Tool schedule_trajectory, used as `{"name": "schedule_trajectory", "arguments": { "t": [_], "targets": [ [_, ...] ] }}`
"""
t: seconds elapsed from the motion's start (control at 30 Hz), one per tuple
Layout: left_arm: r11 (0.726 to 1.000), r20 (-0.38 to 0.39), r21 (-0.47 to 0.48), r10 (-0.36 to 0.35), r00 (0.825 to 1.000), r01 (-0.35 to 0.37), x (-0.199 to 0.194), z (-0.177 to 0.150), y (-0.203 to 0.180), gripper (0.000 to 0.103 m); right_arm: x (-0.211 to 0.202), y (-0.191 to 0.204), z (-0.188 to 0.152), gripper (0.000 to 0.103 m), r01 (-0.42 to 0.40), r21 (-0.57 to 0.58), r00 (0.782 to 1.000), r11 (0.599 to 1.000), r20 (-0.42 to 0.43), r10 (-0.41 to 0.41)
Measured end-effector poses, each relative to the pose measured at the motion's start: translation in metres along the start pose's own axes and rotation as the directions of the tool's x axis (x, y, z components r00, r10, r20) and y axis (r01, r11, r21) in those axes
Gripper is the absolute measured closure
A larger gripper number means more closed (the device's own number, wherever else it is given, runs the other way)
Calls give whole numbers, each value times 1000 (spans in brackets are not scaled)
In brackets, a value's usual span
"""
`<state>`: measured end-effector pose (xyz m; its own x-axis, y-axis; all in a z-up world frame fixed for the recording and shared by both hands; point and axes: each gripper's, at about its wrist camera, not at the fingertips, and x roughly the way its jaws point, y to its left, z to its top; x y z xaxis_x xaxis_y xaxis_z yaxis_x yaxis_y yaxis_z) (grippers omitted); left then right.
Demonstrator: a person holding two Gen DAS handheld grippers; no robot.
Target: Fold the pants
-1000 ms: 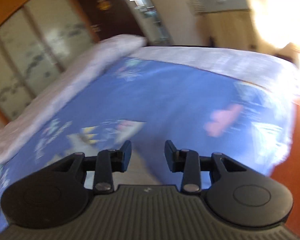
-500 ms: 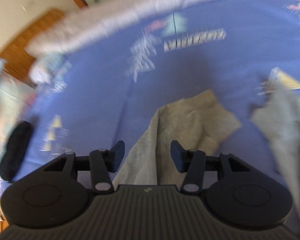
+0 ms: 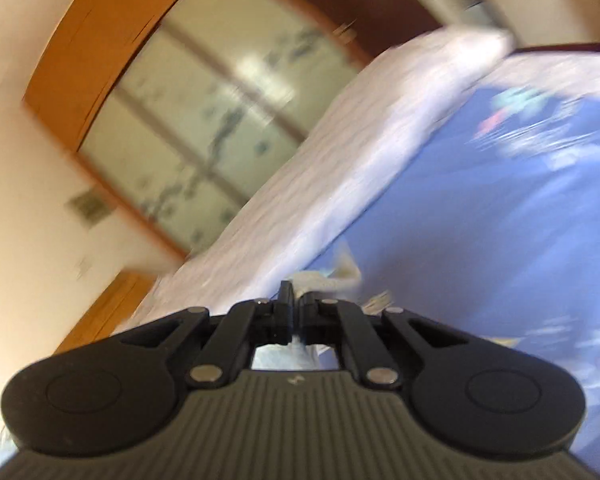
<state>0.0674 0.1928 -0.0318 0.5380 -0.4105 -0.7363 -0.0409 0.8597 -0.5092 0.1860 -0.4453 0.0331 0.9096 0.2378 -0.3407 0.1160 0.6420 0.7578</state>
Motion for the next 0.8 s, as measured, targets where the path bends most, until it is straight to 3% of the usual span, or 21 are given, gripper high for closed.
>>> {"name": "schedule_trajectory", "arguments": {
  "t": [0.07, 0.1, 0.13, 0.17, 0.2, 0.23, 0.27, 0.3, 0.33, 0.37, 0.43, 0.5, 0.63, 0.8],
  "targets": [
    [999, -71, -14, 28, 997, -29, 12, -15, 3, 98, -39, -38, -1, 93, 126, -6, 992, 992, 8, -126],
    [999, -104, -14, 38, 994, -39, 20, -22, 3, 97, -51, -54, -7, 90, 208, -17, 978, 978, -3, -208],
    [999, -125, -8, 52, 991, -54, 26, -27, 4, 97, -59, -69, -13, 86, 302, -40, 952, 952, -28, -303],
    [997, -136, -6, 70, 988, -72, 30, -30, 4, 96, -67, -82, -19, 65, 395, -62, 916, 917, -52, -398],
    [996, -139, -7, 90, 986, -92, 31, -33, 4, 96, -76, -95, -25, 53, 470, -78, 878, 879, -58, -475],
    [994, -130, -7, 107, 986, -108, 32, -32, 6, 90, -89, -106, -31, 54, 526, -92, 845, 845, -53, -532],
    [992, -105, -5, 122, 987, -123, 29, -29, 6, 78, -94, -109, -37, 54, 547, -102, 831, 831, -52, -554],
    [990, -71, -2, 138, 988, -138, 25, -28, 6, 70, -103, -111, -40, 54, 553, -107, 827, 826, -51, -560],
    [987, -25, 7, 159, 987, -159, 20, -25, 5, 54, -108, -109, -43, 54, 548, -106, 831, 830, -46, -554],
    [984, 22, 28, 178, 984, -178, 17, -23, 3, 48, -112, -103, -45, 54, 531, -102, 842, 841, -44, -537],
    [971, 71, 97, 211, 975, -217, 19, -15, -3, 47, -115, -87, -44, 54, 472, -106, 876, 875, -60, -479],
    [969, 53, 132, 202, 978, -208, 32, -8, -4, 47, -83, -63, -48, 54, 428, -132, 895, 894, -73, -439],
    [967, 1, 185, 180, 984, -177, 51, -9, -5, 54, -27, -57, -38, 54, 389, -94, 909, 916, -120, -399],
    [945, 5, 259, 207, 978, -201, 63, -22, -15, 80, 52, -79, -34, 54, 460, 23, 862, 888, -253, -440]
  ]
}}
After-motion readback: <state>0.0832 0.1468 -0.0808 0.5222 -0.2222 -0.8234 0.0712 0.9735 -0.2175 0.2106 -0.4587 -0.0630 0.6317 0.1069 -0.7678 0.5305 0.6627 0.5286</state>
